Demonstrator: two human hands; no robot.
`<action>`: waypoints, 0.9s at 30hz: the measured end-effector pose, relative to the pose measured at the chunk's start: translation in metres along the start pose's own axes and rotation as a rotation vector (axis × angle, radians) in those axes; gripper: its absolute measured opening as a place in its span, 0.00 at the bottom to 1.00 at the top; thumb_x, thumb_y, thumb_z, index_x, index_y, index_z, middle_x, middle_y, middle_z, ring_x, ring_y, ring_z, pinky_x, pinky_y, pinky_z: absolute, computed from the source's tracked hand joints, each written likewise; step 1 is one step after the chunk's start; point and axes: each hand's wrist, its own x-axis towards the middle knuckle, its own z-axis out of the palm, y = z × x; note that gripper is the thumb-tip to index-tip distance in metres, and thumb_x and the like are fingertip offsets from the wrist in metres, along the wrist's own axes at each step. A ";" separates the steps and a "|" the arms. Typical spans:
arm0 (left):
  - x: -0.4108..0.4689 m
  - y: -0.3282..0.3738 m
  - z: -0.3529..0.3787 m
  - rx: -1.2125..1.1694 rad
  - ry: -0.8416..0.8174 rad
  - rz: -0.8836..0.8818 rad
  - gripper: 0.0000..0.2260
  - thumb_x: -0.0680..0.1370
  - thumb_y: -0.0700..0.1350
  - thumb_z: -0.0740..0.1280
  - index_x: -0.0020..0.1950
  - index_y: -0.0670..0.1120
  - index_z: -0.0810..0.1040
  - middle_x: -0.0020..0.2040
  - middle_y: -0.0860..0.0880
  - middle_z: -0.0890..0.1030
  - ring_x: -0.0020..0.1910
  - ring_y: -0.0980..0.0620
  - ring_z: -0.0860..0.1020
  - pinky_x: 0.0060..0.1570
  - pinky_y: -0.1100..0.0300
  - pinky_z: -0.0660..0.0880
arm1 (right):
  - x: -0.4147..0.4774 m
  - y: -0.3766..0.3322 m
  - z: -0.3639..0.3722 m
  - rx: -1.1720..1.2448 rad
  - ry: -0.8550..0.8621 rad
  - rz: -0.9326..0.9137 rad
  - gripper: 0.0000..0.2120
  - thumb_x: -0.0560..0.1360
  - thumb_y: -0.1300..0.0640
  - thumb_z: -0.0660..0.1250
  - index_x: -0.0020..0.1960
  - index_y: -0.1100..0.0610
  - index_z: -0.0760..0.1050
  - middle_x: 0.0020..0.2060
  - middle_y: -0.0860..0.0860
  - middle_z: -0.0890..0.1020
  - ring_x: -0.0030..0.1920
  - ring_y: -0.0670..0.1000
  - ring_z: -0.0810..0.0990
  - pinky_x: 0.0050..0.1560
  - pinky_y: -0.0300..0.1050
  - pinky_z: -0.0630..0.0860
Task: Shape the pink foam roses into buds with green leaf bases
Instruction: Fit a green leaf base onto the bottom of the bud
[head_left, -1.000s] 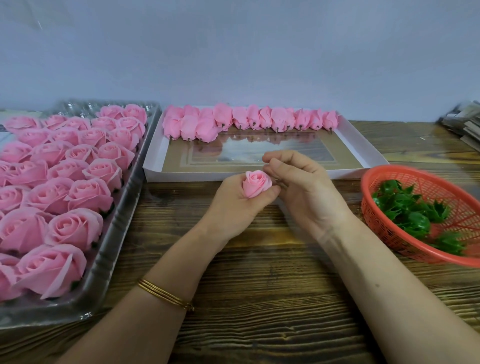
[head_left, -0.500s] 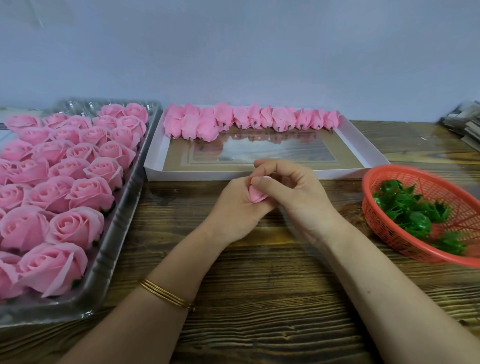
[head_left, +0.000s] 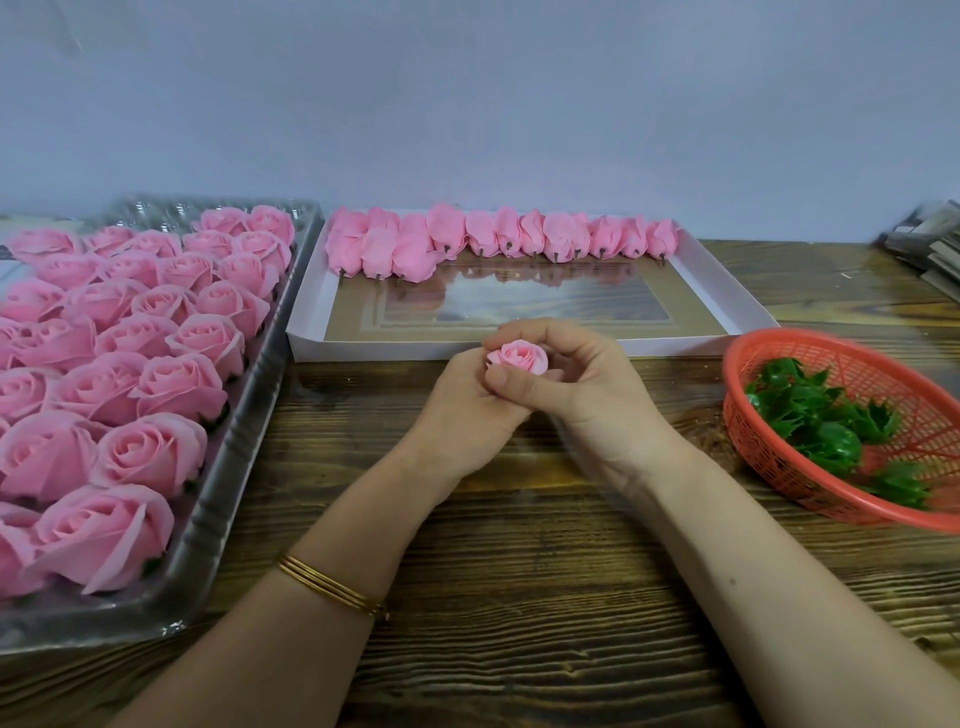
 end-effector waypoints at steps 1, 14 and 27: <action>0.000 0.000 0.000 -0.009 0.002 -0.001 0.07 0.76 0.38 0.71 0.45 0.50 0.84 0.43 0.55 0.85 0.46 0.59 0.82 0.47 0.66 0.76 | 0.000 0.000 0.000 0.007 0.001 0.007 0.12 0.62 0.62 0.74 0.45 0.57 0.81 0.40 0.51 0.83 0.46 0.49 0.80 0.54 0.45 0.77; -0.001 0.002 0.003 -0.046 0.055 0.021 0.20 0.77 0.36 0.69 0.31 0.58 0.80 0.25 0.60 0.75 0.27 0.65 0.72 0.31 0.74 0.68 | 0.004 -0.008 -0.003 0.314 0.007 0.191 0.09 0.68 0.61 0.70 0.48 0.61 0.81 0.39 0.55 0.83 0.41 0.53 0.81 0.39 0.42 0.79; 0.000 0.002 0.002 -0.042 0.044 0.083 0.10 0.77 0.33 0.67 0.48 0.48 0.80 0.26 0.61 0.77 0.28 0.66 0.74 0.32 0.76 0.68 | 0.007 -0.003 -0.001 0.322 0.044 0.201 0.08 0.69 0.62 0.66 0.44 0.63 0.81 0.38 0.57 0.83 0.40 0.54 0.79 0.39 0.42 0.78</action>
